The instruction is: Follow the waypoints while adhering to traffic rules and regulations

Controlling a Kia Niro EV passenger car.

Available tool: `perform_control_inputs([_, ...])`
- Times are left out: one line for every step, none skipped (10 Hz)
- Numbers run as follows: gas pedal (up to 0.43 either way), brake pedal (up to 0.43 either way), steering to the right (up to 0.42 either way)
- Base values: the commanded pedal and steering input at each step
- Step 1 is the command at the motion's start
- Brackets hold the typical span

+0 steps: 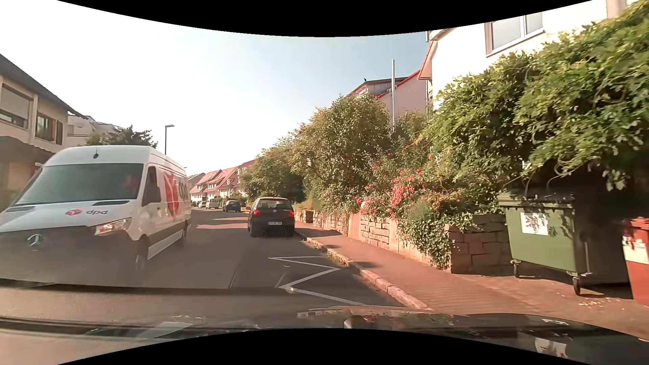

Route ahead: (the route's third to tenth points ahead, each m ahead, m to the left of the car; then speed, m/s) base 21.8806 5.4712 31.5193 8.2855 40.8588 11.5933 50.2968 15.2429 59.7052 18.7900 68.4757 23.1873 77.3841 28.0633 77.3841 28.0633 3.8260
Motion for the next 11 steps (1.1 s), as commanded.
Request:
perform_control_inputs([0.000, 0.152, -0.139])
perform_control_inputs([0.000, 0.159, -0.160])
perform_control_inputs([0.000, 0.165, -0.185])
perform_control_inputs([0.000, 0.165, -0.206])
perform_control_inputs([0.000, 0.165, -0.230])
perform_control_inputs([0.000, 0.152, -0.252])
perform_control_inputs([0.000, 0.110, -0.263])
perform_control_inputs([0.000, 0.018, -0.279])
perform_control_inputs([0.000, 0.000, -0.296])
perform_control_inputs([0.000, 0.000, -0.312])
perform_control_inputs([0.000, 0.000, -0.333])
